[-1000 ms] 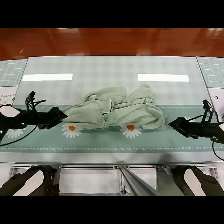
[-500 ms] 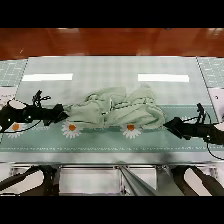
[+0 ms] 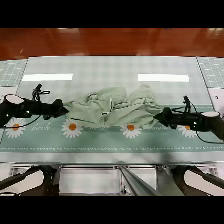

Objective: Fold the shirts.

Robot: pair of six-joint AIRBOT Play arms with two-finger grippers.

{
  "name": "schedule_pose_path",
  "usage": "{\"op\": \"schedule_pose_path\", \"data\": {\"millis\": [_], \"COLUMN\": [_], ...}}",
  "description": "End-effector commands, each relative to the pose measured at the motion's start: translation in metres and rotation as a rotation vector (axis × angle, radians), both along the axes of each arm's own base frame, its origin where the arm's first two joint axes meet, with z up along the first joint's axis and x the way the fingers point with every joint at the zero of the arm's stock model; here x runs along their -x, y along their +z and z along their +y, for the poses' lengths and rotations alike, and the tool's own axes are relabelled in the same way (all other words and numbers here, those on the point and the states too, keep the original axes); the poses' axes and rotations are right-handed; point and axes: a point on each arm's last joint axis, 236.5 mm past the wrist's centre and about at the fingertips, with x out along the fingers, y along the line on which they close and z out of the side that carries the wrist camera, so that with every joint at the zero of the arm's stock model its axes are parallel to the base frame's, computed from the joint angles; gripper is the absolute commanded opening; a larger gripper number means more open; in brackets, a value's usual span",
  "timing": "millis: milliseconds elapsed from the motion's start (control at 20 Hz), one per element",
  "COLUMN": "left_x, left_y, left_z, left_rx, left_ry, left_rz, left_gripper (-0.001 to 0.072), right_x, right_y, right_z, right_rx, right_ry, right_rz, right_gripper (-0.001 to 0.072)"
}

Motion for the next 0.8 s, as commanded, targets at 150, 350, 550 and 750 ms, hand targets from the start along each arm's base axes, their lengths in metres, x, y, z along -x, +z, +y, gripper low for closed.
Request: {"op": "schedule_pose_path", "data": {"millis": [150, 350, 550, 750], "left_x": [-0.082, -0.092, -0.029, 0.053], "left_y": [0.163, 0.365, 0.527, 0.591], "left_z": [0.001, 0.001, -0.006, -0.004], "left_rx": [0.009, -0.059, -0.152, -0.341], "left_ry": [-0.005, -0.006, 0.004, 0.027], "left_rz": [-0.429, -0.886, -1.284, -1.485], "left_gripper": [0.0015, 0.0015, 0.0015, 0.0015], "right_x": [-0.091, -0.121, -0.06, 0.031], "right_y": [0.148, 0.34, 0.508, 0.577], "right_z": [0.013, -0.041, -0.047, -0.05], "right_rx": [0.116, 0.499, 0.684, 0.816], "right_ry": [0.208, 0.163, 0.071, -0.021], "right_rz": [-0.331, -0.678, -1.026, -1.206], "right_gripper": [0.0026, 0.0026, 0.0026, 0.0026]}}
